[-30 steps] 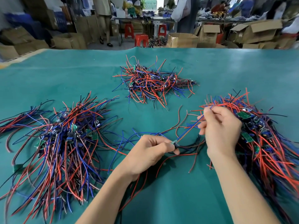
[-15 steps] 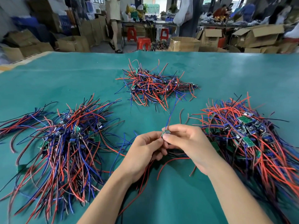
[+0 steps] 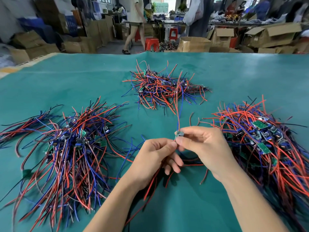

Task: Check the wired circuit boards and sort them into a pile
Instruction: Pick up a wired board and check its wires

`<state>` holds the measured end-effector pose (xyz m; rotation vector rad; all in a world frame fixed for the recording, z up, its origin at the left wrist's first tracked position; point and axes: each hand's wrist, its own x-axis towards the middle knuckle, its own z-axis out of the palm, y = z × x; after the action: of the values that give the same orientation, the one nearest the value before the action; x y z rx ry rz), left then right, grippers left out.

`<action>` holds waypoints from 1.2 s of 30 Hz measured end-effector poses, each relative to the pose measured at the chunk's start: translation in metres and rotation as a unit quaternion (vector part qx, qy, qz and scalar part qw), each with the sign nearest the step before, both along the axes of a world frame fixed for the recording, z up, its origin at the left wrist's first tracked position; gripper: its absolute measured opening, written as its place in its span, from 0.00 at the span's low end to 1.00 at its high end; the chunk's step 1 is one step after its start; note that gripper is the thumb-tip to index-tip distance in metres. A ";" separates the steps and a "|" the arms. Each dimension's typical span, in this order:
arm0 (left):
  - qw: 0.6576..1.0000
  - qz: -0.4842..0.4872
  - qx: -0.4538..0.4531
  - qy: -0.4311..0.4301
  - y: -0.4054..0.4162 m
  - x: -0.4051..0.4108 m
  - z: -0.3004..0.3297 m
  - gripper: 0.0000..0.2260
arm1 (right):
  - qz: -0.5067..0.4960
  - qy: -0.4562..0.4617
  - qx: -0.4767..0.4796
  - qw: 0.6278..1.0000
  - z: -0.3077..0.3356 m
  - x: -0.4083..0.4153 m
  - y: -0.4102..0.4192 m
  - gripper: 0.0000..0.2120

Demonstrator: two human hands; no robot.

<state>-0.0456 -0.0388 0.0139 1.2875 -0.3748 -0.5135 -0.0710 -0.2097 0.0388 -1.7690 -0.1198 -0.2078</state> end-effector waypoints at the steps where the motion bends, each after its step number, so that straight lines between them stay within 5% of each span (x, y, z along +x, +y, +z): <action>1: 1.000 -0.013 -0.001 -0.003 0.001 0.000 0.002 0.10 | -0.010 0.000 0.033 0.999 0.000 0.001 0.002 0.02; 10: 0.992 -0.109 0.041 -0.052 0.003 -0.006 0.009 0.10 | -0.200 0.032 0.277 0.939 -0.002 0.008 -0.001 0.05; 16: 0.982 -0.155 0.077 -0.079 0.007 -0.007 0.012 0.08 | -0.260 -0.030 0.295 0.919 0.004 0.010 -0.017 0.05; 23: 0.988 -0.101 0.079 -0.084 0.003 -0.007 0.008 0.09 | -0.186 -0.114 0.283 0.934 0.051 0.003 0.003 0.05; 27: 0.987 -0.080 0.109 -0.086 -0.001 -0.010 0.009 0.09 | -0.075 -0.179 0.244 0.950 0.101 0.011 0.052 0.05; 30: 0.986 -0.062 0.127 -0.087 0.002 -0.012 0.013 0.21 | -0.011 -0.160 0.147 0.976 0.124 0.033 0.109 0.01; 33: 0.984 -0.033 0.149 -0.095 0.006 -0.020 0.019 0.37 | 0.031 -0.097 0.033 0.994 0.127 0.060 0.167 0.12; 36: 0.985 -0.028 0.140 -0.100 0.005 -0.018 0.018 0.29 | 0.086 -0.028 -0.142 0.986 0.115 0.086 0.194 0.25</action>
<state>-0.0638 -0.0334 0.0315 1.6098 -0.5206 -0.4985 0.0149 -0.0155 0.1536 -2.0239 -0.3563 -0.1178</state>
